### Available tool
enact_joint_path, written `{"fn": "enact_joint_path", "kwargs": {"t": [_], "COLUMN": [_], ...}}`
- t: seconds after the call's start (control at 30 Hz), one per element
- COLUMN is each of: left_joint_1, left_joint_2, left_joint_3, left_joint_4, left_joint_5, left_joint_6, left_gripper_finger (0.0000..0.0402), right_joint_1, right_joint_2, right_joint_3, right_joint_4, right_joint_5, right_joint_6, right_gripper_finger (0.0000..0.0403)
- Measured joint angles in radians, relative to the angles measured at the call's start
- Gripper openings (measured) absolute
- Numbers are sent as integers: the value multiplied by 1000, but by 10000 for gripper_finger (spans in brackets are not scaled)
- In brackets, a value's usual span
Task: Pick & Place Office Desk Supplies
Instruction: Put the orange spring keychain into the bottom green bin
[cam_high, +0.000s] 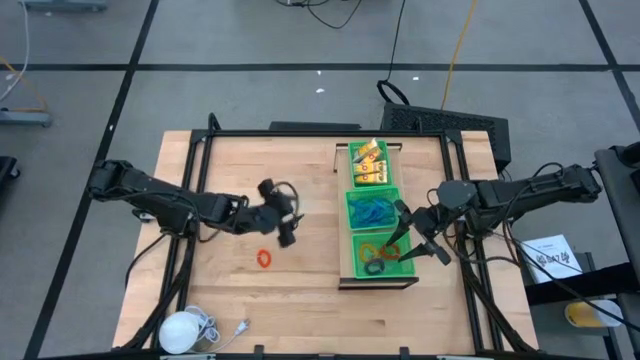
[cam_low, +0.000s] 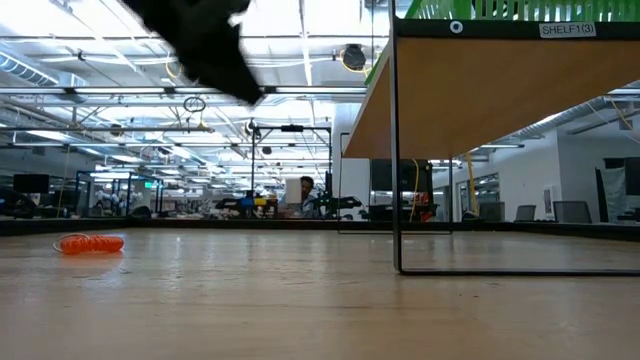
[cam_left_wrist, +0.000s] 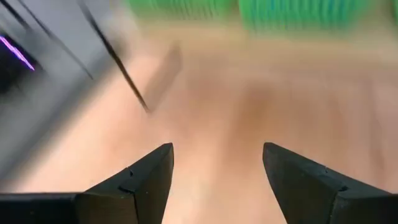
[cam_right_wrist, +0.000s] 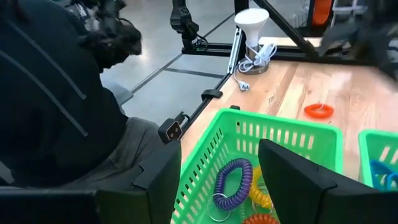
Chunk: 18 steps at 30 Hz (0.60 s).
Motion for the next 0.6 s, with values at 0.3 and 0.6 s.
{"fn": "enact_joint_path", "kwargs": {"t": [0.3,0.6], "left_joint_1": [-72,-103], "left_joint_2": [46,90], "left_joint_3": [-53,-167], "left_joint_4": [-351,-352], "left_joint_5": [361,403], "left_joint_6": [-525,-726], "left_gripper_finger": [253,253], "right_joint_1": [0,-1], "right_joint_2": [-4,-4], "right_joint_3": [0,0], "right_joint_4": [0,8], "right_joint_5": [0,5], "right_joint_6": [-158,-205], "right_gripper_finger": [201,200]}}
